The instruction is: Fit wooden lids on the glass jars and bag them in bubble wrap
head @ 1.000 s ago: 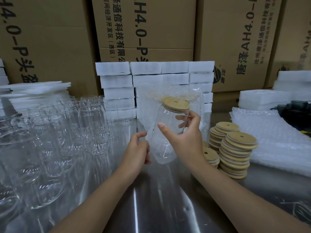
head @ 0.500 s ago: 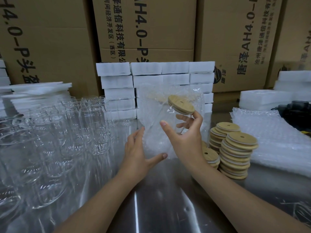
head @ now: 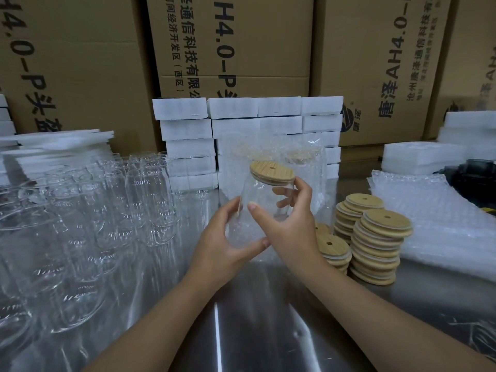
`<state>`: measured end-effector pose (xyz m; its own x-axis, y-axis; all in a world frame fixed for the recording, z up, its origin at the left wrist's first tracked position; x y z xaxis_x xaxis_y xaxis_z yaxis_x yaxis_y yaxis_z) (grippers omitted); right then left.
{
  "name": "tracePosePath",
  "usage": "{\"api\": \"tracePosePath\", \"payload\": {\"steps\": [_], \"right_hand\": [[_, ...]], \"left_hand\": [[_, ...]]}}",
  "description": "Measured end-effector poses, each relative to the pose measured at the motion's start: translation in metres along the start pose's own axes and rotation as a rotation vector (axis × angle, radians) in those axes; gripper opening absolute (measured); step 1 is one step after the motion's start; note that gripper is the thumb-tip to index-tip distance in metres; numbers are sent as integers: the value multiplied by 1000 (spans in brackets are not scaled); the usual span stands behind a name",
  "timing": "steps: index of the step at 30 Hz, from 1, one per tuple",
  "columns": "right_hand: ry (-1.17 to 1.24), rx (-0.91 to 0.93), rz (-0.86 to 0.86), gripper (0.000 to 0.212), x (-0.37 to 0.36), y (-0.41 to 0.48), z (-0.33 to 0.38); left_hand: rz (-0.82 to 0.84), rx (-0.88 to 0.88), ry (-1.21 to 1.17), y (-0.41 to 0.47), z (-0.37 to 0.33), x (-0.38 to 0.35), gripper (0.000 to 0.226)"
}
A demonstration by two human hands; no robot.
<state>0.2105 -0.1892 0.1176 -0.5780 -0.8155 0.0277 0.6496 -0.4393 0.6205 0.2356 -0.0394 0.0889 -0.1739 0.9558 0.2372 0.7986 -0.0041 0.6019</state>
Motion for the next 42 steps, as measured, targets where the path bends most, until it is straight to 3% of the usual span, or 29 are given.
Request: {"api": "tracePosePath", "payload": {"steps": [4,9,13,20,28,35,38,42], "right_hand": [[37,-19,2,76,1,1,-2],[92,-73,-25,71,2,5,-8],[171,-119,-32,70,4,8,-10],[134,-85,121,62,-9,3,-4],[159,-58,285,56,-21,-4,6],[200,-261,648,81,-45,-27,-11],[137,-213,742,99,-48,-33,-11],[71,-107,703,93,-48,-29,-6]], "left_hand": [[2,40,1,0,4,1,82],[221,117,24,-6,22,-19,136],[247,167,-5,-7,34,-28,143],[106,65,-78,-3,16,-16,121],[-208,-9,-187,1,-5,15,118],[-367,-81,-245,-2,-18,36,101],[-397,-75,-265,-1,-21,40,93],[-363,-45,-317,0,-19,38,83]]}}
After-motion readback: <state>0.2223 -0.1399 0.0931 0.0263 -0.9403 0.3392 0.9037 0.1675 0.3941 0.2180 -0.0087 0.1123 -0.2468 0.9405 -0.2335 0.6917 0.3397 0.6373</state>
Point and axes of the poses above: each hand's wrist, its own y-axis towards the middle knuckle, its own x-axis out of the back of the hand, z = x × y, the point moved 9 cm from there along y, towards the middle knuckle, and after that the axes turned 9 degrees about -z, right-handed, at the moved point
